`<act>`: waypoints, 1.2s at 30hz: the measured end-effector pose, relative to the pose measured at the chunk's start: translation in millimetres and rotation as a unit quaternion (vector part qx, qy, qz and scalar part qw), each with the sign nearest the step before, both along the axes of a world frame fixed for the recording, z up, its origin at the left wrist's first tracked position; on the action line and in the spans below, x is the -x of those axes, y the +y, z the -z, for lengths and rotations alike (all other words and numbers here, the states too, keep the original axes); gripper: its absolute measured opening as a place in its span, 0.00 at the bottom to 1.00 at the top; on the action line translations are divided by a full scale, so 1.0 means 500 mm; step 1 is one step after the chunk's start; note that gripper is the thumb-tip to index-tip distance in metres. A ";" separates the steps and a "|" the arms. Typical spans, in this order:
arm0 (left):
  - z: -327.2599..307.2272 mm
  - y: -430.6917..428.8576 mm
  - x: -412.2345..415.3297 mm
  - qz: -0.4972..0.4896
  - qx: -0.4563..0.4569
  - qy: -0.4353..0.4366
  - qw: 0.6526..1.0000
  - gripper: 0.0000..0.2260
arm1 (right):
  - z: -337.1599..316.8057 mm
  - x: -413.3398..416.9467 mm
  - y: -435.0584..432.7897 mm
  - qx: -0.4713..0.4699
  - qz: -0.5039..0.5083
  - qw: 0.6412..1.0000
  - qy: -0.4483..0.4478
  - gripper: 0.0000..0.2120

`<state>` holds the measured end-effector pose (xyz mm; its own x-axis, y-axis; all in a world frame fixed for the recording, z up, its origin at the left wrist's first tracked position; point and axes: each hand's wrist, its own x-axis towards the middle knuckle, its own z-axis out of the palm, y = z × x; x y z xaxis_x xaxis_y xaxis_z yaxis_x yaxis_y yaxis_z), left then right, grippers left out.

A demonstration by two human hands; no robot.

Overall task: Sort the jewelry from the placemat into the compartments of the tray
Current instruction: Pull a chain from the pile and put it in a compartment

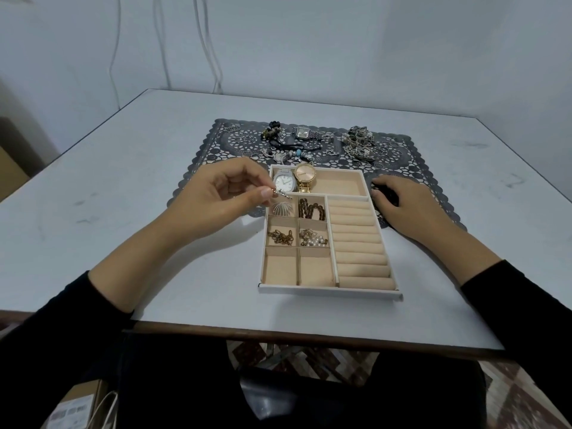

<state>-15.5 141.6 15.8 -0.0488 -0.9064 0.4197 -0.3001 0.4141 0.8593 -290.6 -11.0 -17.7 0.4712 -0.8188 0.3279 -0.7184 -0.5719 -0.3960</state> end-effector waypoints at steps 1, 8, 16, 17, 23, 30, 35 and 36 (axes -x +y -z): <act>-0.001 0.000 -0.001 -0.004 0.003 0.003 1.000 0.04 | 0.000 0.001 -0.001 0.000 0.001 1.000 0.001 0.12; 0.003 -0.006 -0.025 -0.014 0.024 0.011 1.000 0.03 | 0.001 0.001 -0.005 -0.001 -0.001 1.000 0.002 0.13; 0.005 -0.007 -0.023 -0.013 0.019 0.008 1.000 0.03 | -0.001 -0.001 0.001 -0.003 0.002 1.000 0.000 0.13; 0.006 -0.007 -0.022 -0.011 0.016 -0.004 1.000 0.03 | -0.002 -0.002 0.002 -0.004 0.002 1.000 0.000 0.12; 0.022 -0.011 -0.022 0.011 0.015 -0.098 0.995 0.05 | 0.001 0.000 -0.002 -0.008 0.005 1.000 0.005 0.13; 0.020 -0.011 -0.013 0.038 0.023 -0.140 0.989 0.04 | 0.006 0.002 -0.008 -0.013 0.009 1.000 0.002 0.14; 0.017 -0.013 -0.001 0.064 0.016 -0.137 0.988 0.06 | 0.006 0.002 -0.008 -0.014 0.011 1.000 0.004 0.15; 0.016 -0.013 -0.001 0.067 0.013 -0.135 0.989 0.06 | 0.006 0.002 -0.008 -0.013 0.011 1.000 0.004 0.15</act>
